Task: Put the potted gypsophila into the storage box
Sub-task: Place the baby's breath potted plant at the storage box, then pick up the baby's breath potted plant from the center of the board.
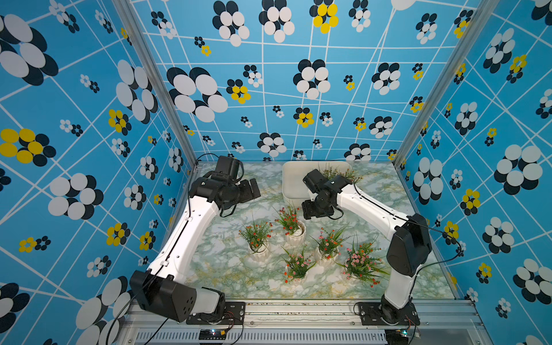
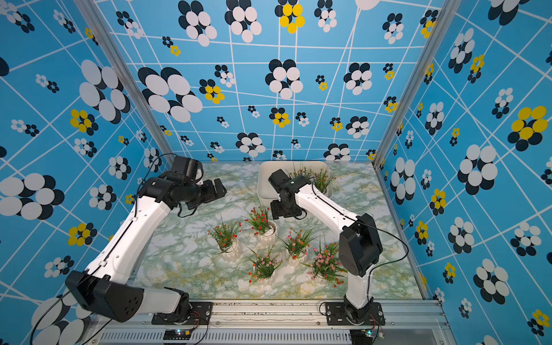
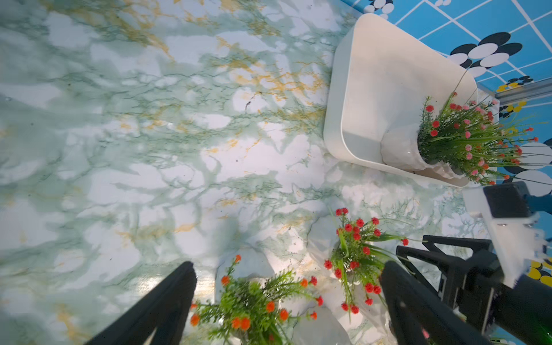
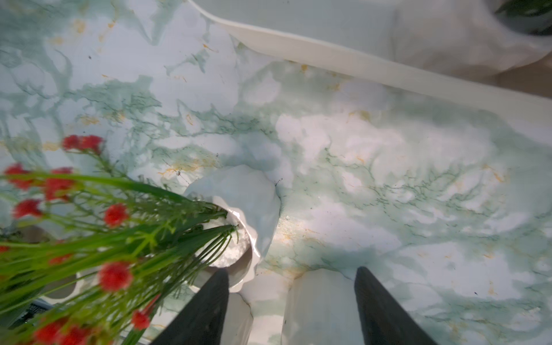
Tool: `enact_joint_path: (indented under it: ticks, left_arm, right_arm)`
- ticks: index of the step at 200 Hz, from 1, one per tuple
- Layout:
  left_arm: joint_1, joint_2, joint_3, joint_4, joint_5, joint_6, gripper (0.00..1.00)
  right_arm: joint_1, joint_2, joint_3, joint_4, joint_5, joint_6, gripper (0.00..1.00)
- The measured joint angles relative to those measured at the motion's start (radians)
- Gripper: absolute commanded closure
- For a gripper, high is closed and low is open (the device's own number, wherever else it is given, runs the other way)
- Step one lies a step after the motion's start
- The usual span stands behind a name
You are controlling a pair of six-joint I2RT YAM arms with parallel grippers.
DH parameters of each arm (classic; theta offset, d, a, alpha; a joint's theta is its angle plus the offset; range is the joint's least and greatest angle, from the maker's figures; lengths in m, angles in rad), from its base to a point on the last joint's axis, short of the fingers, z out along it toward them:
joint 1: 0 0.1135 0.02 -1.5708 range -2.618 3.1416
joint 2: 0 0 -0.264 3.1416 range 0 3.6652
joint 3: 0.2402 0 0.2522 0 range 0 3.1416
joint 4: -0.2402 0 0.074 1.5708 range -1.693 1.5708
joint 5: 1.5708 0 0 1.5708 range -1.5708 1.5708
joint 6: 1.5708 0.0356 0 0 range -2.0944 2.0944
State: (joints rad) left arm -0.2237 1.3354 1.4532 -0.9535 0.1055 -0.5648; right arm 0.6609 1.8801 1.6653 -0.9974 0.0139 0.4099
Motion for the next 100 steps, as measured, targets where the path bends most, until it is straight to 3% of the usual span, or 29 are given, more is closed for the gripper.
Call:
enact_joint_path:
  ticks: [46,100]
  left_arm:
    - [0.107,-0.114,-0.122,-0.010,0.046,0.001,0.00]
    - [0.119,-0.114,-0.156,0.001,0.091,0.000,0.00]
  right_arm:
    - [0.014,0.043,0.000,0.016,-0.001,0.007,0.40]
    - [0.034,0.072,-0.008,0.050,-0.026,0.023,0.45]
